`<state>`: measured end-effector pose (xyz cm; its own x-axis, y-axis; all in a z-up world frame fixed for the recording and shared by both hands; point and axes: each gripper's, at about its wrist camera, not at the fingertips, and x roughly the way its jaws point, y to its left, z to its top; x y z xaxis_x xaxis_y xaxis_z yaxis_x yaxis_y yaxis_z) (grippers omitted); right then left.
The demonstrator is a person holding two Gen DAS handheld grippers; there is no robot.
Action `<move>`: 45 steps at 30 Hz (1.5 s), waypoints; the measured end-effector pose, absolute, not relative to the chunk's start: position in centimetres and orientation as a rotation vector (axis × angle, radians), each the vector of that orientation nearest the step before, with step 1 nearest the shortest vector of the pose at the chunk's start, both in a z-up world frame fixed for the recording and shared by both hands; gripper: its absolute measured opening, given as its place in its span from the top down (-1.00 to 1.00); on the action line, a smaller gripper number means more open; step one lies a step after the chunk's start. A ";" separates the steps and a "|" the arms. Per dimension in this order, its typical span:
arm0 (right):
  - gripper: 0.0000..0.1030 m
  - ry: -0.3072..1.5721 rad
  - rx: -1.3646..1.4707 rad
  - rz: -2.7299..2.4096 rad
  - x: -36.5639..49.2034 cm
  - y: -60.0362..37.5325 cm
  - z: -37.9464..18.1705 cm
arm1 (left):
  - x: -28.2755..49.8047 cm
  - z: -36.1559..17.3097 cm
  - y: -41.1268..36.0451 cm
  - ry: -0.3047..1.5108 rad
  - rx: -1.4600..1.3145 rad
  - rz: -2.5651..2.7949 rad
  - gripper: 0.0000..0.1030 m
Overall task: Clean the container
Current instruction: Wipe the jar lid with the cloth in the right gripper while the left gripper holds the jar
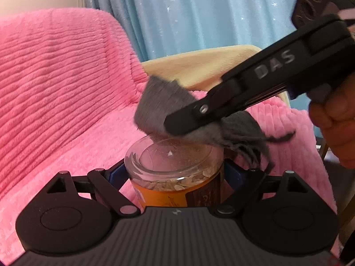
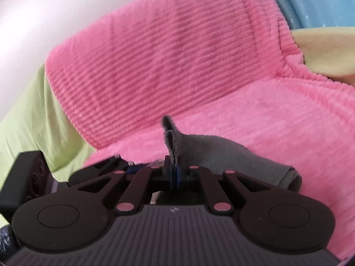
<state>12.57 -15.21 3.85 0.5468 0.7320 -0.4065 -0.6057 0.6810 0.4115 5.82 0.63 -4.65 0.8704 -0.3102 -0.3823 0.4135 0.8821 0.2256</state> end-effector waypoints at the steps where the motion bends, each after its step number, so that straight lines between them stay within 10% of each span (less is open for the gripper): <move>1: 0.95 0.591 0.237 0.804 12.5 -15.1 3.8 | 5.8 -4.7 0.6 0.341 0.308 -0.385 -0.70; 45: 0.95 0.786 0.324 0.953 12.5 -16.3 3.1 | 7.1 -5.9 1.1 0.361 0.290 -0.415 -0.66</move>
